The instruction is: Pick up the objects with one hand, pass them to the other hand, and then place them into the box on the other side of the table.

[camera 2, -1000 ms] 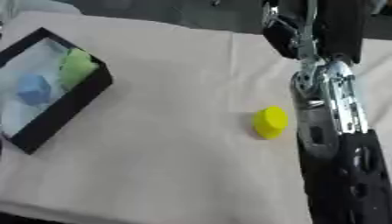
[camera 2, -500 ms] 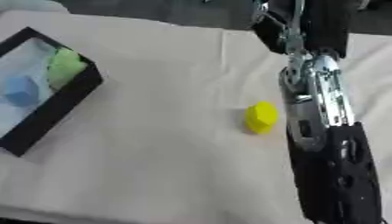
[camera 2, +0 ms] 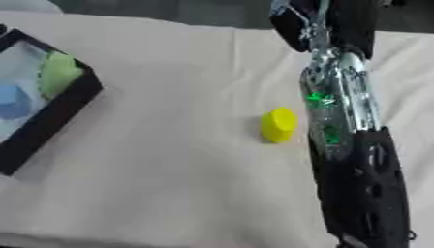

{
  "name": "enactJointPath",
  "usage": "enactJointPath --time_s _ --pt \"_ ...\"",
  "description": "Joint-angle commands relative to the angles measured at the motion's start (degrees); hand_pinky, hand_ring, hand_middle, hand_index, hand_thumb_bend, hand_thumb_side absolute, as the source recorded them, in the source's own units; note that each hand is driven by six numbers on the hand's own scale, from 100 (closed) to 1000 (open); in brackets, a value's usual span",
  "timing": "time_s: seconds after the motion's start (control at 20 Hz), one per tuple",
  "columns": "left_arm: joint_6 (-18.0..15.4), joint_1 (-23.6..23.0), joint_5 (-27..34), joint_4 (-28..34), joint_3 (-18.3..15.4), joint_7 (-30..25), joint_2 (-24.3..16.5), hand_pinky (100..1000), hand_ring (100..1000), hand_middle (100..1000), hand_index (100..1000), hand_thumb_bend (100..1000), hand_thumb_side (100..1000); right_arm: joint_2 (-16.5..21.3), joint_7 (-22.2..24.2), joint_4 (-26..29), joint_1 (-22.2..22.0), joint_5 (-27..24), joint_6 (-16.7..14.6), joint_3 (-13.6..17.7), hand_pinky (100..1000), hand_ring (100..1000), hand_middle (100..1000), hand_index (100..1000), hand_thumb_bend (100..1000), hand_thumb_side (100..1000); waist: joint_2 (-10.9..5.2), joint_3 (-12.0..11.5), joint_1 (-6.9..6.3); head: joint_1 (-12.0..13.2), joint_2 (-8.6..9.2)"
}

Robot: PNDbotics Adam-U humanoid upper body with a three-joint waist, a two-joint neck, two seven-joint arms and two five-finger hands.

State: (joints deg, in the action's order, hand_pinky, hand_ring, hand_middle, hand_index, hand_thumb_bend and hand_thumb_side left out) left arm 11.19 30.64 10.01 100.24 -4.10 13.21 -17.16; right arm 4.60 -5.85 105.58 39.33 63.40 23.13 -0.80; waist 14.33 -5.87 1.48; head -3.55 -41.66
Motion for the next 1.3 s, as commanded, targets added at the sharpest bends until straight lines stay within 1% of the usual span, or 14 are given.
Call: enactJointPath --time_s 0.05,0.1,0.2,0.25,0.3,0.4,0.65,0.85,1.05,1.3 --pt "-1.55 0.48 -0.82 1.74 0.24 -1.67 -1.37 899 1000 1000 863 100 768 0.21 0.24 1.05 0.77 -2.41 2.0 0.63 751 692 627 780 100 261 -0.92 0.01 -0.43 -0.96 0.26" --pt "-1.99 0.57 -0.98 2.03 0.46 -2.15 -1.44 903 1000 1000 878 100 756 0.01 0.3 0.73 0.72 -3.41 2.66 0.84 737 691 633 780 100 316 -0.93 0.0 -0.45 -1.0 0.35" --pt "-2.8 0.6 -1.33 2.58 0.94 -3.14 -1.54 904 1000 1000 880 100 746 0.02 0.09 -0.38 0.84 -7.03 4.35 1.23 731 693 640 781 100 342 -0.97 -0.01 -0.43 -0.95 0.48" --pt "-2.97 0.58 -1.48 2.66 1.07 -3.41 -1.61 904 1000 1000 882 100 743 0.32 -0.22 -1.07 0.96 -8.67 4.97 1.29 731 705 663 786 100 362 -0.99 0.02 -0.41 -0.9 0.49" --pt "-3.04 0.54 -1.79 2.72 1.24 -3.63 -1.77 905 1000 1000 883 100 746 0.96 -0.34 -2.21 1.37 -10.31 5.77 1.29 731 710 691 791 100 370 -1.04 0.1 -0.34 -0.83 0.4" --pt "-3.05 0.4 -2.41 2.77 1.49 -3.97 -2.02 904 1000 1000 882 100 751 2.54 -0.41 -4.78 2.66 -13.26 7.06 1.06 731 715 710 796 100 384 -1.15 0.26 -0.18 -0.72 0.14" --pt "-2.88 0.16 -2.67 2.78 1.8 -4.24 -2.55 904 1000 1000 881 100 751 7.66 0.17 -13.19 7.14 -19.61 9.67 -0.33 744 726 719 806 100 395 -1.44 0.54 0.28 -0.86 -0.25" --pt "-2.76 -0.04 -2.84 2.69 1.83 -4.49 -2.92 905 1000 1000 879 100 743 11.42 -0.08 -20.14 10.47 -24.49 10.61 -1.91 755 731 694 811 100 401 -1.69 0.74 0.59 -0.91 0.1" --pt "-2.72 -0.28 -2.87 2.51 1.77 -4.68 -3.29 905 1000 1000 879 100 743 14.82 -0.69 -26.01 13.25 -28.65 10.55 -3.44 762 732 690 812 105 405 -1.89 0.99 0.9 -0.56 0.23" --pt "-2.7 -0.54 -2.87 2.31 1.72 -4.8 -3.77 905 1000 1000 879 100 741 19.35 1.55 -31.57 15.4 -33.09 10.1 -5.46 781 743 704 818 142 408 -2.06 1.33 1.27 -0.04 0.14"
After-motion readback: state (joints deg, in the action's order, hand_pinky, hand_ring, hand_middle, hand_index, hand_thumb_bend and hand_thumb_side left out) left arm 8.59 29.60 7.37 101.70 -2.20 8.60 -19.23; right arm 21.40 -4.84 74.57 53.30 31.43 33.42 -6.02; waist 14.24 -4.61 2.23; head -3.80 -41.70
